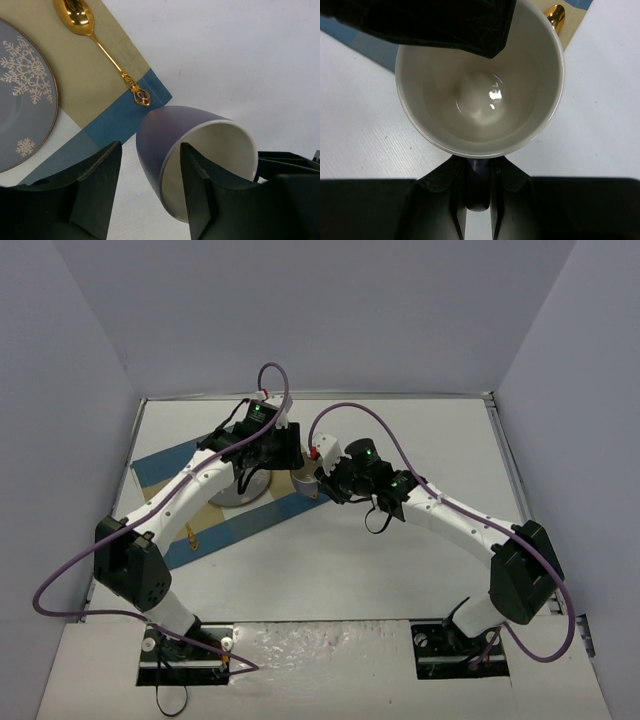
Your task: Set the dinner table for one person
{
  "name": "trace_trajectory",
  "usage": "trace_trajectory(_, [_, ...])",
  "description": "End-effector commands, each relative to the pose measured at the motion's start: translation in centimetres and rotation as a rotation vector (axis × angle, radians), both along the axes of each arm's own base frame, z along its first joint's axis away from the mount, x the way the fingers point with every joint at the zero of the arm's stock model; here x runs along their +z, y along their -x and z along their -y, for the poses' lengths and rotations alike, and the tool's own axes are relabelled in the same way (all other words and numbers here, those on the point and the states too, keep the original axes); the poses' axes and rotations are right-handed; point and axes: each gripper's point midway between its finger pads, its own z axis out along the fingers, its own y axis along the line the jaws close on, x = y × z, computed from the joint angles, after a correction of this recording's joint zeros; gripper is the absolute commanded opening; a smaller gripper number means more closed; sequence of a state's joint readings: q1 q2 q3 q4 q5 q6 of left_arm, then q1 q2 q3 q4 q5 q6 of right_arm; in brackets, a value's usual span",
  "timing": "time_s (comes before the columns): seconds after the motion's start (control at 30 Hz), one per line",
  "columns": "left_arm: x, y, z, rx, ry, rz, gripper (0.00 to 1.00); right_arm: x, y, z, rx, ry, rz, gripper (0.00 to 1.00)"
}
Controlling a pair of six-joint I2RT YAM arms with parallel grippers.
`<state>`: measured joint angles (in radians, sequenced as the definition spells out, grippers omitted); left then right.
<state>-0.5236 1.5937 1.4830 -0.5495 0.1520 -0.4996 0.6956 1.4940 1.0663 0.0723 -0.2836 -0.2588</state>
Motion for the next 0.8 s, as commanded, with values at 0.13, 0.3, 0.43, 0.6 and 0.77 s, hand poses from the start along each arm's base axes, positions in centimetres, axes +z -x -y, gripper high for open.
trace_trajectory(0.13, [2.6, -0.8, 0.3, 0.002, 0.015, 0.08, 0.33, 6.1, -1.4, -1.9, 0.002, -0.15, 0.169, 0.0])
trace_trajectory(0.3, [2.5, -0.8, 0.1, 0.002, 0.001, 0.086, 0.19, 5.8, -1.5, -2.0, 0.002, -0.145, 0.163, 0.0])
trace_trajectory(0.43, [2.2, -0.8, 0.1, -0.003, -0.005, 0.08, 0.1, 5.7, -1.6, -2.1, 0.005, -0.147, 0.159, 0.0])
trace_trajectory(0.6, [2.4, -1.1, -0.1, -0.005, -0.014, 0.096, 0.0, 5.3, -1.6, -2.3, 0.004, -0.146, 0.145, 0.01])
trace_trajectory(0.77, [2.8, -1.2, -0.3, -0.014, -0.035, 0.122, 0.0, 4.9, -1.3, -2.5, 0.011, -0.155, 0.12, 0.41])
